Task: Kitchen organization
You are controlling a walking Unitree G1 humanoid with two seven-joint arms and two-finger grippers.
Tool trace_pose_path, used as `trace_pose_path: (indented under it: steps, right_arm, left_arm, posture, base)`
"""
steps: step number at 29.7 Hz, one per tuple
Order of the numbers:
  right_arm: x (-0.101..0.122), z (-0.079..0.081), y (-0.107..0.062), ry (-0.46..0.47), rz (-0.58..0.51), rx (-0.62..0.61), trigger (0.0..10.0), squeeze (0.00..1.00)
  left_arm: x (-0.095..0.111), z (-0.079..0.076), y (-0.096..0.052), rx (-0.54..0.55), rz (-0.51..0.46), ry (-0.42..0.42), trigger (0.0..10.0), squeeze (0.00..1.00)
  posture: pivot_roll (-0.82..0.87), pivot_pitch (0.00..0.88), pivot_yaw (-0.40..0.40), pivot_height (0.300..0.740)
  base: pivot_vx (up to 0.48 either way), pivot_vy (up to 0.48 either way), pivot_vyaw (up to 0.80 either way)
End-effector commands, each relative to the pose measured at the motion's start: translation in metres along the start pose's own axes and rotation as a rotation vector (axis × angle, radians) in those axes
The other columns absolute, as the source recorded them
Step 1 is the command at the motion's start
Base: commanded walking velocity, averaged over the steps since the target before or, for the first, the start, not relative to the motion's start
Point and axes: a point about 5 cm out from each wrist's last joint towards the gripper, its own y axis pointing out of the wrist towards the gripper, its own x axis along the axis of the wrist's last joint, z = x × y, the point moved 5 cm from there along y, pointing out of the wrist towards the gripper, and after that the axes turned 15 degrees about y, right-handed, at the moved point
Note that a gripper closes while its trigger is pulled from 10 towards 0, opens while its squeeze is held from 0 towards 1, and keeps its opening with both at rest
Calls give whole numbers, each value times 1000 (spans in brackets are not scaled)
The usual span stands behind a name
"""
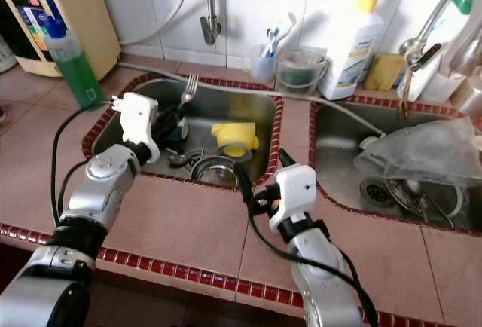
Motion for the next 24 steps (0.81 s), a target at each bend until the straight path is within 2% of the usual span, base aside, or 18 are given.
trace_pose_path:
  steps: [1, 15, 24]
  right_arm:
    - [5, 4, -1, -8, -3, 9, 10000, 0]
    - [11, 27, -20, 34, 42, 65, 10000, 0]
    - [26, 41, -25, 58, 41, 104, 10000, 0]
  left_arm:
    - [3, -1, 3, -14, -7, 23, 10000, 0]
    - [-5, -15, 13, -64, 23, 54, 10000, 0]
    - [-13, -13, 16, -74, 72, 79, 10000, 0]
  posture:
    - [-206, 172, 22, 740]
    - [-235, 232, 9, 740]
    - [-251, 257, 7, 740]
  base:
    - [0, 0, 0]
    - [0, 0, 0]
    - [0, 0, 0]
